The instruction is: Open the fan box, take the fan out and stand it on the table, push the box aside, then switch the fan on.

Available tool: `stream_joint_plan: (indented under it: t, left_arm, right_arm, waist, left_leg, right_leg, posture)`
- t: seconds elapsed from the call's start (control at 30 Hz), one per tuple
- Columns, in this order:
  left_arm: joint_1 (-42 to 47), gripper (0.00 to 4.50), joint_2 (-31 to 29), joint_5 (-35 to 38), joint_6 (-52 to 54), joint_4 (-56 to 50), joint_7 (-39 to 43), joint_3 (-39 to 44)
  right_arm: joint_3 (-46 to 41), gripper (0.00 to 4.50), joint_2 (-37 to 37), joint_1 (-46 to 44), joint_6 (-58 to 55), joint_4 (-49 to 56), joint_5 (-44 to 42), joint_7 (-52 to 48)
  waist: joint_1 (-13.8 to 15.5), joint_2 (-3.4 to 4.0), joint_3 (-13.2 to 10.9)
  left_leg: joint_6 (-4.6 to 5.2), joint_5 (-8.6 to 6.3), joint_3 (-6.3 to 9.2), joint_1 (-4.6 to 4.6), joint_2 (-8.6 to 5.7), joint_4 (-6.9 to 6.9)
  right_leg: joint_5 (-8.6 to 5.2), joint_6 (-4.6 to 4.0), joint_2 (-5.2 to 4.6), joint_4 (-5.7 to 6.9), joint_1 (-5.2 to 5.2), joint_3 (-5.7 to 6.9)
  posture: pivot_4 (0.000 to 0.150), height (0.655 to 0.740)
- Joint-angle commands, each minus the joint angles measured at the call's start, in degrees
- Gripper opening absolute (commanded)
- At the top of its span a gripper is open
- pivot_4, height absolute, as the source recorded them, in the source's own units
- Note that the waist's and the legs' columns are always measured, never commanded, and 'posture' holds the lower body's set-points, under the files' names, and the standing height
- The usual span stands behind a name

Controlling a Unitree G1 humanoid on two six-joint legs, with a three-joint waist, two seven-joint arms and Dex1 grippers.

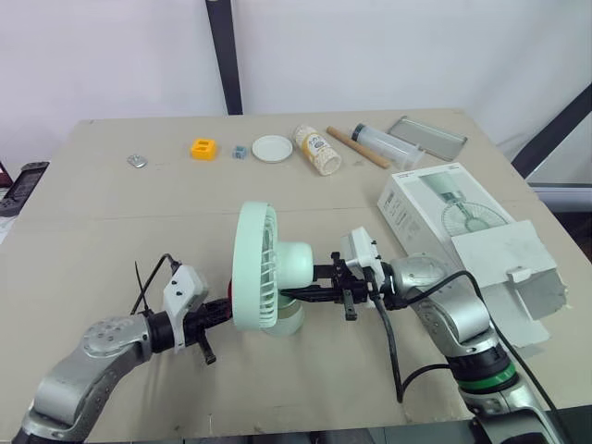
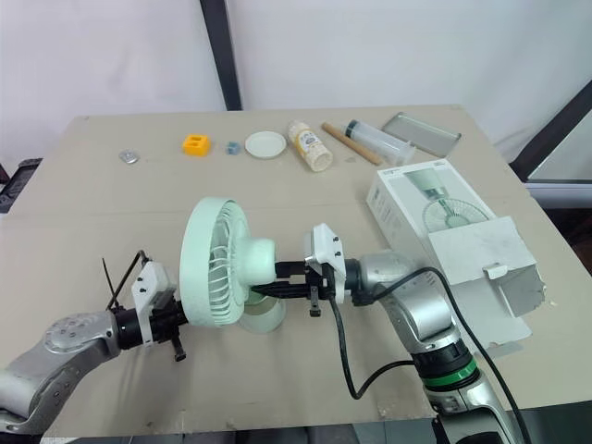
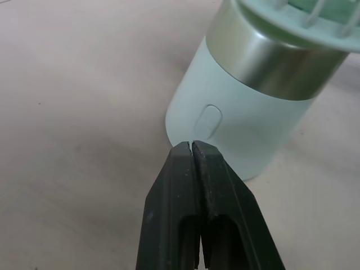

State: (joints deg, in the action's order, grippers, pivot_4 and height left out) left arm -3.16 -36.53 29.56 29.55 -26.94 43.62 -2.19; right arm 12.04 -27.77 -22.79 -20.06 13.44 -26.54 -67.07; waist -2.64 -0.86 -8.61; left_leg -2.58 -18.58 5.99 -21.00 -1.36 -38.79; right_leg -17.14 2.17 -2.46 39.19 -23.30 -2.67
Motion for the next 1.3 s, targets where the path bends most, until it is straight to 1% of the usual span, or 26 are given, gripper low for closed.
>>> stream_joint_plan:
  t: [0.03,0.2,0.37,0.73,0.83,1.07,1.3]
  left_arm:
    - [1.9,0.04,1.4,-1.0,-2.2,1.1,1.0,-1.3]
    - [4.4,0.04,2.9,-1.2,-1.4,1.3,0.6,-2.3]
    - [4.9,0.04,3.8,-0.9,-0.8,1.2,0.9,-2.7]
    - [3.1,0.04,2.9,0.8,1.7,-1.0,3.0,-2.8]
    - [3.3,0.04,3.6,2.3,3.0,-1.6,2.4,-2.2]
    - [3.4,0.04,3.3,3.7,5.0,-2.6,3.1,-2.2]
    - [3.5,0.04,3.6,3.9,5.5,-3.1,3.1,-2.5]
  right_arm:
    - [0.6,0.39,-0.2,0.5,0.4,1.9,0.5,0.7]
    - [0.8,0.39,-0.3,0.5,0.3,2.0,0.5,1.0]
    - [1.0,0.39,-0.4,0.5,0.3,2.0,0.5,1.1]
    - [1.3,0.39,-0.1,0.4,0.2,1.8,0.5,1.2]
    - [1.4,0.39,-0.1,0.4,0.3,1.5,0.6,1.1]
    - [1.3,0.39,-0.3,0.4,0.4,1.3,0.7,0.9]
    - [1.3,0.39,-0.3,0.7,0.2,1.6,0.6,1.2]
  waist:
    - [0.0,0.00,0.0]
    - [0.0,-0.01,0.0]
    - [0.0,-0.02,0.0]
    - [0.0,-0.02,0.0]
    - [0.0,-0.02,0.0]
    - [0.0,-0.02,0.1]
    - [0.1,-0.03,0.1]
  left_leg:
    - [0.00,0.00,0.00,0.00,0.00,0.00]
    - [0.00,0.00,0.01,0.00,0.00,-0.02]
    - [0.00,0.00,0.01,0.01,0.00,-0.02]
    - [0.01,0.00,0.03,0.01,0.00,-0.04]
    - [0.01,0.00,0.03,0.02,0.00,-0.05]
    - [0.01,0.00,0.03,0.02,-0.01,-0.05]
    - [0.00,0.00,0.04,0.02,-0.02,-0.05]
  right_leg:
    - [0.00,0.00,0.00,0.00,0.00,0.00]
    - [0.00,0.00,0.00,0.01,0.01,0.01]
    - [0.00,0.00,0.00,0.01,0.02,0.02]
    - [0.00,0.00,0.00,0.01,0.04,0.02]
    - [0.00,0.00,0.00,0.01,0.04,0.02]
    - [0.00,0.00,-0.01,0.01,0.05,0.03]
    - [0.00,0.00,-0.01,0.01,0.07,0.04]
  posture:
    - [0.150,0.7400]
    - [0.150,0.7400]
    - [0.150,0.7400]
    - [0.150,0.7400]
    - [0.150,0.7400]
    - [0.150,0.7400]
    - [0.150,0.7400]
